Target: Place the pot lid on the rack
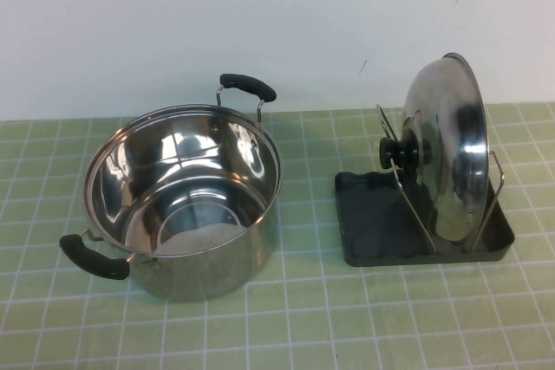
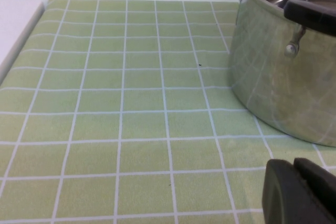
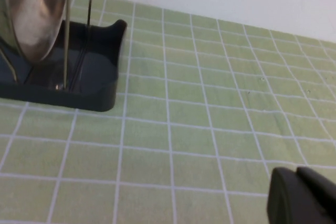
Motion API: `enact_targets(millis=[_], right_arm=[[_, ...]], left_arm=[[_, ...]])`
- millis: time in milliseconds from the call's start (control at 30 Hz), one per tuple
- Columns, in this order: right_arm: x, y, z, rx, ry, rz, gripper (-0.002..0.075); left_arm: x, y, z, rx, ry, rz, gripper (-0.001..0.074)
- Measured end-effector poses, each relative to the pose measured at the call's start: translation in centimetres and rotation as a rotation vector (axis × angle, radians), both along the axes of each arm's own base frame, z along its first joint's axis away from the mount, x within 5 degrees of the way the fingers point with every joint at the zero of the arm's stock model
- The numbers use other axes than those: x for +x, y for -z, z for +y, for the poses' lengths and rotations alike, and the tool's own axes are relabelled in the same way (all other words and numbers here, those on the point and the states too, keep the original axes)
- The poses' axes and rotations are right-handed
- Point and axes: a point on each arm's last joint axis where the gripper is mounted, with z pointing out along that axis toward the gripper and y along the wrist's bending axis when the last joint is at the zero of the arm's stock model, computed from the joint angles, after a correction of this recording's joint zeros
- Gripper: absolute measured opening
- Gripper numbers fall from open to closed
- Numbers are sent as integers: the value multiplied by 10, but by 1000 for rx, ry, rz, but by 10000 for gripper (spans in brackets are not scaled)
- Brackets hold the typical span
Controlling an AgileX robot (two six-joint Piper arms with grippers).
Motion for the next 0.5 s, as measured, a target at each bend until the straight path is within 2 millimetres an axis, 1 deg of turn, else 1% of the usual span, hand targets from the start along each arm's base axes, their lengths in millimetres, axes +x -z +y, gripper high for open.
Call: enact_targets(millis=[100, 267, 500], right_arm=[[0, 0, 0, 52, 18, -3, -1], [0, 0, 0, 88, 31, -5, -1], [0, 0, 0, 98, 35, -3, -1]], left_arm=[[0, 0, 0, 0, 0, 0, -2], [0, 0, 0, 0, 0, 0, -2], [0, 0, 0, 0, 0, 0, -2]])
